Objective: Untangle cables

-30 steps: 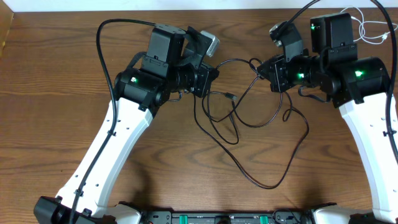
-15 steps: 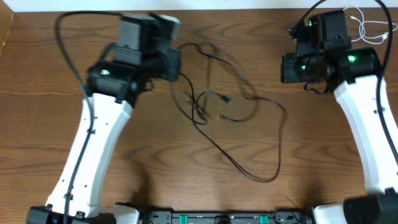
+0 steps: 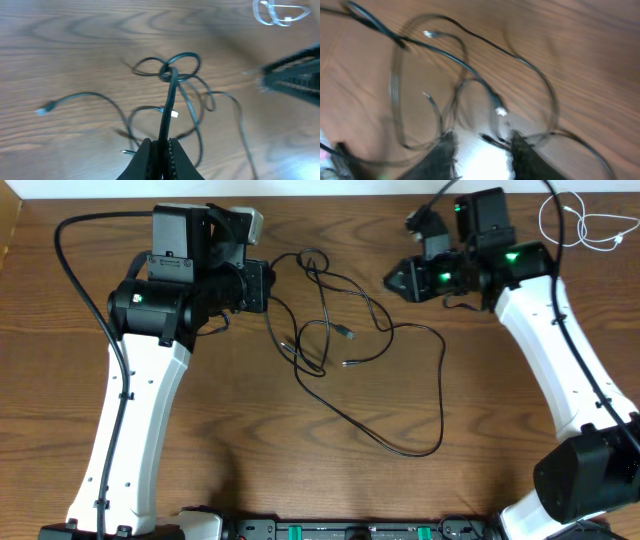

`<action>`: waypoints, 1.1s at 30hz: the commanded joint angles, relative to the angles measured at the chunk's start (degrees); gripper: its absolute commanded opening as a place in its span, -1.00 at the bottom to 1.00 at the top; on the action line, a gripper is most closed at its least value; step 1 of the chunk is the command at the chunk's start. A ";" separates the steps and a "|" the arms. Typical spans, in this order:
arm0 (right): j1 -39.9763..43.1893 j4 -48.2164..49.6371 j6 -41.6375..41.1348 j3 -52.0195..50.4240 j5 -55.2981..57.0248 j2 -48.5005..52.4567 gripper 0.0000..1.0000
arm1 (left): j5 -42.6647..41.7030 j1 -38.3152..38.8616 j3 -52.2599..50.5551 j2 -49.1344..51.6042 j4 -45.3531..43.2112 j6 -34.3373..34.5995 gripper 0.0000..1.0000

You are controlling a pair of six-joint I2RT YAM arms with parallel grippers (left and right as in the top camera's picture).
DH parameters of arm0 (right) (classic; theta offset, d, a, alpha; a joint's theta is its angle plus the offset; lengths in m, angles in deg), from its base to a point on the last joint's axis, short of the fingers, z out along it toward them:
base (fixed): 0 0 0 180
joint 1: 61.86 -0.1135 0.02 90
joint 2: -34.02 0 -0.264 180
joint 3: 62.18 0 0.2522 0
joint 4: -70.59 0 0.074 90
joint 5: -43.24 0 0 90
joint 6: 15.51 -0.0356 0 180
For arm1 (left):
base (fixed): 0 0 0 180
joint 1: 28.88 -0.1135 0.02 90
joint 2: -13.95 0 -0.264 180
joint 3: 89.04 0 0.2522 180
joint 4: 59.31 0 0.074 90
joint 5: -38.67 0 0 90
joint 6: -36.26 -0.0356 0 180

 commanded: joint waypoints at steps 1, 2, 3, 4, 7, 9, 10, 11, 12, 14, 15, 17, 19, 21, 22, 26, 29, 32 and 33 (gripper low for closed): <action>-1.99 2.49 -0.83 0.37 -2.91 -0.79 -0.05 | -9.40 0.13 1.38 -1.05 0.07 2.03 -0.85; -2.32 3.08 -0.81 0.37 -2.89 -0.79 0.01 | -10.16 0.13 1.38 -1.05 0.15 2.23 -0.86; -3.10 4.17 -0.76 0.37 -2.84 -0.52 0.04 | -11.78 0.13 1.38 -1.05 0.46 2.43 -0.86; -3.43 4.61 -0.79 0.37 -2.86 -0.37 0.04 | -12.37 0.13 1.38 -1.05 0.59 2.47 -0.86; -4.57 6.75 -0.76 0.37 -2.64 0.79 0.06 | -13.77 0.13 1.38 -1.05 1.60 2.64 -0.86; -4.74 8.50 -0.76 0.37 -3.04 1.33 0.08 | -15.82 0.13 1.38 -1.05 2.05 2.60 -0.86; -4.90 9.44 -0.44 0.37 -3.98 1.60 0.10 | -16.44 0.13 1.38 -1.05 2.25 2.60 -0.85; -5.16 10.25 0.57 0.37 -5.51 1.68 0.10 | -16.61 0.13 1.38 -1.05 2.56 2.62 -0.85; -5.44 10.69 1.22 0.37 -5.95 1.79 0.10 | -16.61 0.13 1.38 -1.05 2.91 2.62 -0.85; -6.43 11.13 3.19 0.37 -5.81 2.05 0.10 | -17.35 0.13 1.38 -1.05 3.78 2.60 -0.86; -7.02 11.47 3.76 0.37 -5.55 2.58 0.09 | -18.53 0.13 1.38 -1.05 4.09 2.60 -0.86; -7.48 12.24 3.91 0.37 -4.68 3.72 0.08 | -19.93 0.13 1.38 -1.05 4.26 2.60 -0.86; -7.63 14.05 3.89 0.37 -4.55 5.55 0.08 | -21.77 0.13 1.38 -1.05 4.28 2.58 -0.86; -7.69 16.48 3.23 0.37 -4.52 7.76 0.01 | -24.15 0.13 1.38 -1.05 4.33 2.58 -0.85; -7.69 17.38 2.51 0.37 -4.02 8.46 -0.06 | -24.28 0.13 1.38 -1.05 4.52 2.60 -0.86; -6.64 19.74 -1.57 0.37 0.22 8.76 -0.63 | -24.24 0.13 1.38 -1.05 5.35 2.34 -0.86; -5.07 21.68 -5.42 0.39 0.11 7.96 -0.93 | -22.10 0.13 1.36 -1.05 5.55 1.92 -0.86; -4.11 21.27 -6.25 0.39 -1.77 6.86 -0.98 | -16.13 0.13 0.81 -1.05 5.51 1.95 -0.85; -3.89 20.72 -6.23 0.39 -2.49 6.47 -0.98 | -14.23 0.13 0.61 -1.05 5.51 1.95 -0.86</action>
